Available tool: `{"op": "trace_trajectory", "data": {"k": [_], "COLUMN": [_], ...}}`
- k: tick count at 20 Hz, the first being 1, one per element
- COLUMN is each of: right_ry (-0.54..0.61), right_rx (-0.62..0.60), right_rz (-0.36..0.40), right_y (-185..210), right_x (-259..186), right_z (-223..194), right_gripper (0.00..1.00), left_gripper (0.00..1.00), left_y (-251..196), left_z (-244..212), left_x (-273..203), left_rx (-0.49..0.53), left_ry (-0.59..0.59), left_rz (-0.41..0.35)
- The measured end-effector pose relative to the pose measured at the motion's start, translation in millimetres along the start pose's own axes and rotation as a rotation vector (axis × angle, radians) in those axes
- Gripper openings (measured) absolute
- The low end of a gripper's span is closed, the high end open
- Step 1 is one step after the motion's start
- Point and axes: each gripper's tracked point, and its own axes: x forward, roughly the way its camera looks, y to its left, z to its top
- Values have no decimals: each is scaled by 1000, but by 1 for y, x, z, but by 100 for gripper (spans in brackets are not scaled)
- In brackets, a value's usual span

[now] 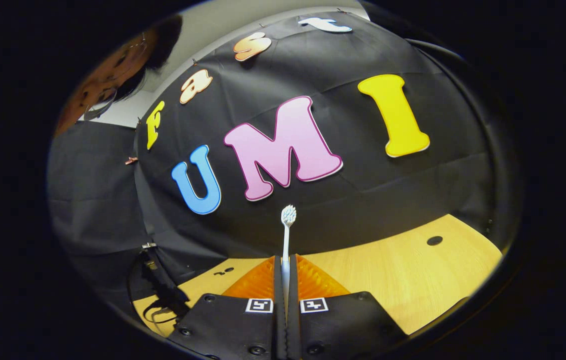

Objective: Put the toothbrush and toothpaste on the desktop into the cup, then pick up the cup and place it on the coaster on the desktop.

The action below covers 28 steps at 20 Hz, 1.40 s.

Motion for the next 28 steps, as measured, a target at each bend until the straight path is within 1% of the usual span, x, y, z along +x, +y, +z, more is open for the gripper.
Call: {"op": "trace_trajectory", "data": {"k": [3,6,8,12,13,15,17,22,28], "right_ry": [-33,-42,-37,-13,-4,25,50,135,105], "right_rx": [1,-33,-84,-224,-246,-309,-370,-413,-471], "right_rz": [41,109,184,326,356,388,397,394,342], "right_y": [15,31,47,71,75,76,72,58,43], "right_x": [32,63,82,102,106,115,119,125,123], "right_z": [2,-4,-13,-47,-57,-77,-96,-136,-129], "right_gripper": [5,5,5,5,5,5,5,5,5], "left_gripper": [73,73,74,74,74,74,74,74,74], "left_y": [7,17,25,36,39,43,48,51,52], "left_z": [1,-3,-7,-15,-17,-20,-21,-23,-24], "left_x": [-39,-74,-92,-113,-115,-117,-116,-111,-112], "left_rx": [-8,2,3,-19,-20,-27,-27,-28,-28], "left_ry": [22,62,82,106,108,109,105,96,100], "left_rz": [10,21,33,63,74,93,113,140,144]}}
